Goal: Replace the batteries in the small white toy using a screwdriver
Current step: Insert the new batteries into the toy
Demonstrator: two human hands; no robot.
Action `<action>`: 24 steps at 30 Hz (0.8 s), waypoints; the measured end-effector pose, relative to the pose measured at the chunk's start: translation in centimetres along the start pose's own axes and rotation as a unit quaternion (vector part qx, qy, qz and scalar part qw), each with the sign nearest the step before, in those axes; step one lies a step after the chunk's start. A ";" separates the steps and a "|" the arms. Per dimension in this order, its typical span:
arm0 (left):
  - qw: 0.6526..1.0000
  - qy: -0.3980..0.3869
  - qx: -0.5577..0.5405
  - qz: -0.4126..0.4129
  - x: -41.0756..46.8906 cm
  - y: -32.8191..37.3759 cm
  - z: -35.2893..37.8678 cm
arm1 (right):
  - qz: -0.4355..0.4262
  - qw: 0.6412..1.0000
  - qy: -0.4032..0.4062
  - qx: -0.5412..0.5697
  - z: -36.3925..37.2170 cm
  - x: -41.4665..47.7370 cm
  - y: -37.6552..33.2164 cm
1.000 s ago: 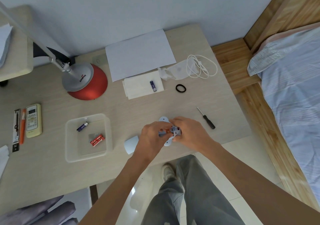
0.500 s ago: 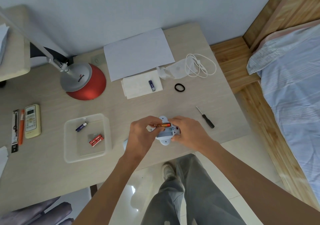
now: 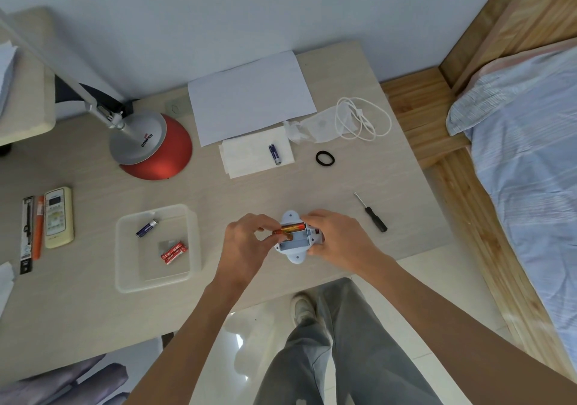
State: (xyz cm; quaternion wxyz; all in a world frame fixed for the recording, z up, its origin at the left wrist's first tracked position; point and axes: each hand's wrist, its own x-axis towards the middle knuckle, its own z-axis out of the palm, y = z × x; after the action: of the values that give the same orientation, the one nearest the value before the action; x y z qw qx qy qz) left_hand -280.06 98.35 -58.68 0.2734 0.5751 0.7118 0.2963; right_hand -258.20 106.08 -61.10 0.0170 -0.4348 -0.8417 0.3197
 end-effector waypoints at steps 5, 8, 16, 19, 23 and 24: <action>1.000 -0.005 0.001 -0.002 -0.1 -0.1 0.2 | -0.002 1.000 0.002 -0.009 0.3 0.2 -0.1; 1.000 -0.009 0.003 0.002 -0.1 -0.1 0.6 | 0.002 1.000 0.006 -0.004 0.3 -0.1 0.1; 1.000 -0.005 0.004 -0.022 -0.5 0.6 1.8 | 0.011 1.000 0.004 0.001 0.1 -0.2 -0.1; 0.999 -0.003 -0.003 -0.036 -0.3 0.5 2.1 | 0.013 1.000 0.009 0.003 0.1 -0.4 0.0; 1.000 -0.009 0.002 -0.024 -0.1 0.4 2.7 | 0.016 1.000 0.017 0.007 0.2 -0.6 0.1; 1.000 -0.012 0.007 -0.022 -0.1 0.3 2.9 | 0.017 1.000 0.018 0.010 0.2 -0.6 0.1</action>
State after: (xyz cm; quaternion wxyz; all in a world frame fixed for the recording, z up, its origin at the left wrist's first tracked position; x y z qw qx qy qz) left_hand -277.74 98.65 -60.37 0.2840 0.5648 0.7230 0.2787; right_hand -257.79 105.58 -61.16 0.0306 -0.4544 -0.8305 0.3207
